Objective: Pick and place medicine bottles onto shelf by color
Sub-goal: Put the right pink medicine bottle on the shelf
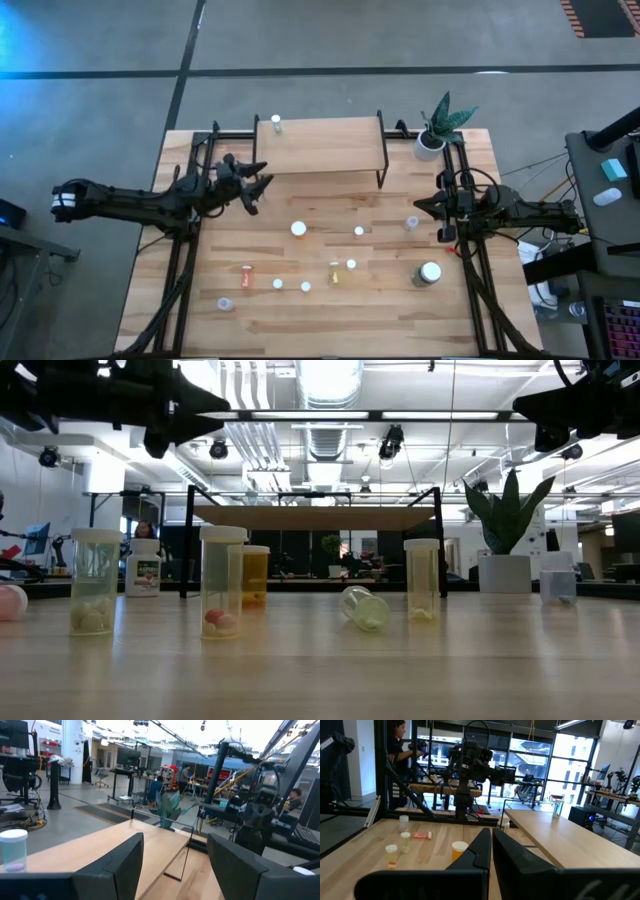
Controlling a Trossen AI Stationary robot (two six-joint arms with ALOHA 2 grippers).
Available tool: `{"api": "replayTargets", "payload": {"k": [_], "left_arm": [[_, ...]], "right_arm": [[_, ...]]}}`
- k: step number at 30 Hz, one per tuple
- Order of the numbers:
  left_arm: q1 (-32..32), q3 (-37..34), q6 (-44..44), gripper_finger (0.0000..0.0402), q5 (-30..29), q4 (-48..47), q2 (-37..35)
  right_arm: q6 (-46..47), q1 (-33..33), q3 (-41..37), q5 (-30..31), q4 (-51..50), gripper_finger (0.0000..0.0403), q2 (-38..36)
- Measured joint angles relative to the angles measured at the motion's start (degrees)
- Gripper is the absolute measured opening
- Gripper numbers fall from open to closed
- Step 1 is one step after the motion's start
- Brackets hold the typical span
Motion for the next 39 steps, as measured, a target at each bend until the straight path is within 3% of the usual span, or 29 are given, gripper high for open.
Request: {"api": "replayTargets", "payload": {"k": [39], "left_arm": [[0.0, 0.0, -1.4, 0.0203, 4.0, 0.0, 0.4]], "right_arm": [[0.0, 0.0, 0.0, 0.0, 0.0, 0.0009, 0.0]]}}
